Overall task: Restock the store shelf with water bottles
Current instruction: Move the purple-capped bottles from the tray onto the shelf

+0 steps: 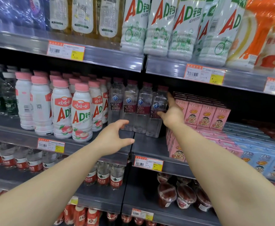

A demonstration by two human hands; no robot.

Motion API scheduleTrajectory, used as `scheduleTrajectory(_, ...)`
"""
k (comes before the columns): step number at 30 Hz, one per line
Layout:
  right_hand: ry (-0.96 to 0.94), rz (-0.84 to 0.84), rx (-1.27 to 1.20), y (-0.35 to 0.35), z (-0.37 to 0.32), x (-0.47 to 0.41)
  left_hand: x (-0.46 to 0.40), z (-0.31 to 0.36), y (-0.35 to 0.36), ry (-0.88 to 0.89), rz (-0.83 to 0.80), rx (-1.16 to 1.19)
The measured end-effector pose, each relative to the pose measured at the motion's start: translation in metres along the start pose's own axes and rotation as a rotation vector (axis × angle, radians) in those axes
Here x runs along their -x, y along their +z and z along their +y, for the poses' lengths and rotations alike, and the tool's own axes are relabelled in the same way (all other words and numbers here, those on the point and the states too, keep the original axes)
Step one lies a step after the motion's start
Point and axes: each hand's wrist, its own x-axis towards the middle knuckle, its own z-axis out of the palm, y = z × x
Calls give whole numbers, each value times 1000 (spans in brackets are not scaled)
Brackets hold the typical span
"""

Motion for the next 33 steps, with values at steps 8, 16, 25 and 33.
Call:
scheduleTrajectory(8,32,168,-261,28,-15,64,11,-4,-16,40,3,16)
scheduleTrajectory(16,236,-74,-388,41,10,70,17,-18,-24,52,-47,22)
scheduleTrajectory(25,287,-108,-415,48,14,59,11,-26,-37,35,-59,7)
scheduleTrajectory(33,273,-120,-382,40,0,79,2,-26,-32,43,-115,26)
